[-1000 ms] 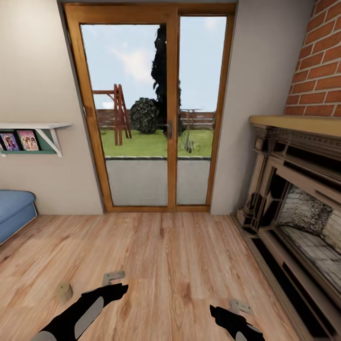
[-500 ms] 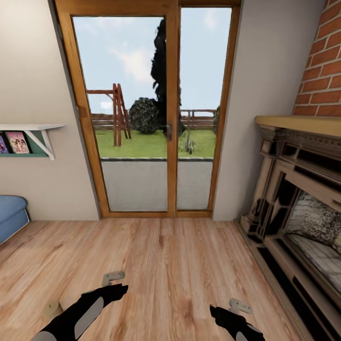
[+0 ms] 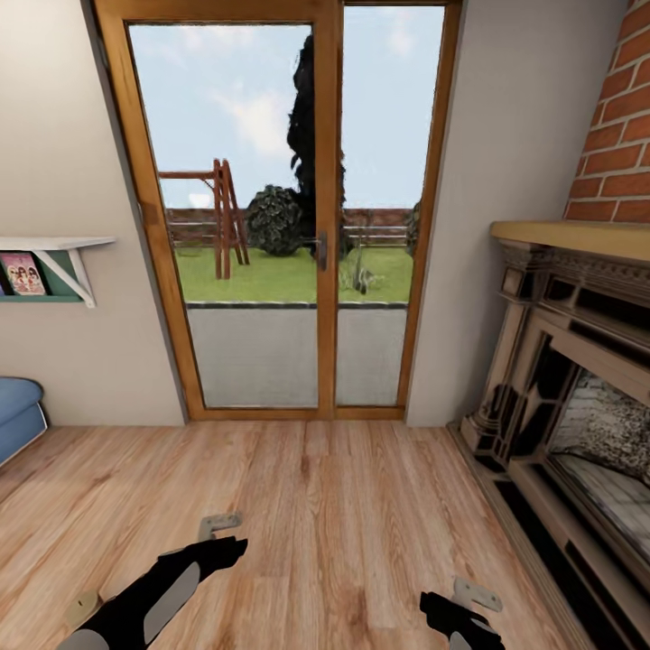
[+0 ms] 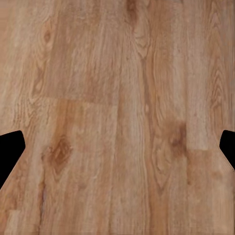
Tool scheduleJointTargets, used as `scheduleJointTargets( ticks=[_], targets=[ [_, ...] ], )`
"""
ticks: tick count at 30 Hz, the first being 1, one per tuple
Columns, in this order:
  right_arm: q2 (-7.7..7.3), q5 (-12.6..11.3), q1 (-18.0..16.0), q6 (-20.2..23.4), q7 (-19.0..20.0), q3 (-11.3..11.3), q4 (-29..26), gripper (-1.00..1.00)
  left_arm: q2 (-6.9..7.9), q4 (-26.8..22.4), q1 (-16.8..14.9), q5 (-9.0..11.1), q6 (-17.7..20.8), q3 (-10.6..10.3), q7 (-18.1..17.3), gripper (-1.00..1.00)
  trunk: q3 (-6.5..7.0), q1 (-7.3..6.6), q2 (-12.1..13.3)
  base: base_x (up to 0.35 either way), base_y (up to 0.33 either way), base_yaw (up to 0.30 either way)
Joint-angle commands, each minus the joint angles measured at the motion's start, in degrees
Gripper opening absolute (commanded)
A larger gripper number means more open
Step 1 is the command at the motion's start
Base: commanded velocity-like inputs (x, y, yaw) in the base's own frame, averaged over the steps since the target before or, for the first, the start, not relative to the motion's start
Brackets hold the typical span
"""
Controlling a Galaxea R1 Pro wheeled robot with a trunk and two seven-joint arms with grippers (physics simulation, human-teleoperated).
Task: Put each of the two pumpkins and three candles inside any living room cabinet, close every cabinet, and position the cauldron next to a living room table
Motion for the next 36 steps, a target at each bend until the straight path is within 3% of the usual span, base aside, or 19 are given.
scheduleJointTargets(
  ticks=[1,10,15,36],
  targets=[
    [0.05,-0.3,-0.1,0.3,-1.3,0.4,-0.1,1.00,0.08,-0.5,0.0,0.6,0.0,-0.4,0.5,1.00,-0.07,0.01,0.0,0.022,-0.006,0.000],
    [1.04,-0.2,-0.3,0.3,-4.4,0.2,-0.1,1.00,0.11,-7.9,0.3,0.4,-0.3,-0.6,0.5,1.00,-0.07,0.01,0.0,0.008,-0.002,0.000],
    [1.12,-0.3,-0.3,0.3,-4.5,0.3,-0.1,1.00,0.14,-10.8,0.4,0.6,-0.3,-0.6,0.6,1.00,-0.97,1.10,-2.0,0.001,0.000,0.000],
    [0.96,-0.3,-0.2,0.2,-4.1,0.2,-0.2,1.00,0.24,-12.2,0.5,1.0,-0.1,-0.5,0.2,1.00,-4.74,5.72,-10.5,0.000,0.000,0.000]
  ],
)
